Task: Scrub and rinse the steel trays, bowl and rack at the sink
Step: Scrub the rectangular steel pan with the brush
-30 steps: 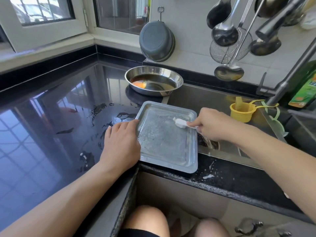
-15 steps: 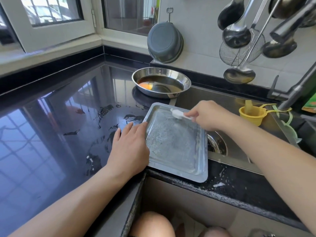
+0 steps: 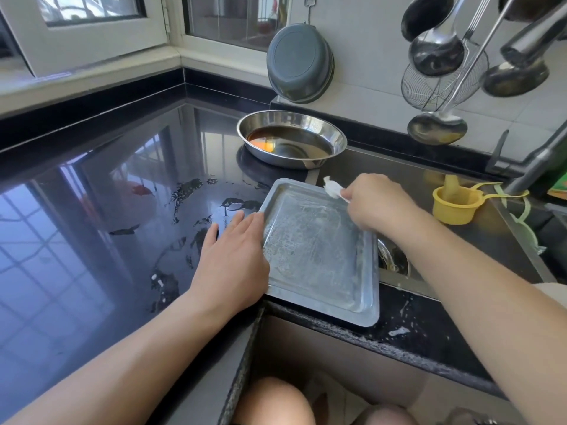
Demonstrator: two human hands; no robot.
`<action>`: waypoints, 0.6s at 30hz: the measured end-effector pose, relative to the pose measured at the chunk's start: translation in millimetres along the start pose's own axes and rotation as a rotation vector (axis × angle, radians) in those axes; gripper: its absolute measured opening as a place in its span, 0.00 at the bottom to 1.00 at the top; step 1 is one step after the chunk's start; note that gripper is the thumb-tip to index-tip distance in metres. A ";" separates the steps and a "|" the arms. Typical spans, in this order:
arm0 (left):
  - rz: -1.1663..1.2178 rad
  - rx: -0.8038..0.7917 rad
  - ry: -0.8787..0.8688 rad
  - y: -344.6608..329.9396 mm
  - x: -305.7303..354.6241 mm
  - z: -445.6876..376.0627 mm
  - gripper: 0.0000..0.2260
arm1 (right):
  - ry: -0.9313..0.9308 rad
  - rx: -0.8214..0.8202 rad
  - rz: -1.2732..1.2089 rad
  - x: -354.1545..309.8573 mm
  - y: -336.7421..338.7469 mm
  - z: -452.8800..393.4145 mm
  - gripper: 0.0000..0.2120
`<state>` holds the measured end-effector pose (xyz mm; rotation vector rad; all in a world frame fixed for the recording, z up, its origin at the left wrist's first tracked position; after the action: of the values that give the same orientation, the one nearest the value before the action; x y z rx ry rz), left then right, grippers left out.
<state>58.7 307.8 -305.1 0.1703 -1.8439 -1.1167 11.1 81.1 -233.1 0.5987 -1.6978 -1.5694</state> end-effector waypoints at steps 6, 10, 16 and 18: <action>-0.006 -0.012 0.043 1.8 -1.4 -0.3 0.24 | 0.274 0.007 -0.066 -73.1 3.4 -17.9 0.24; -0.019 -0.031 0.045 3.8 1.9 2.6 0.28 | 0.225 0.004 -0.056 -27.4 5.1 -14.3 0.21; -0.016 -0.028 0.043 3.9 2.1 2.4 0.31 | 0.079 -0.063 0.076 78.4 -12.0 29.4 0.19; -0.046 -0.019 0.050 2.2 -0.9 0.0 0.32 | 0.062 -0.104 -0.006 104.3 -17.9 46.7 0.18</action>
<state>59.9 309.6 -304.1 0.2285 -1.7929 -1.1517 -92.1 29.2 -228.8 0.5930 -1.5599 -1.6159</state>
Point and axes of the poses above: each hand's wrist, its own z-axis away from the middle knuckle, its own y-axis out of the back of the hand, x = y × z, the point moved 4 cm from there along -z, towards the middle knuckle, and after that the axes turned 14 degrees about z, right-handed, at the moved point
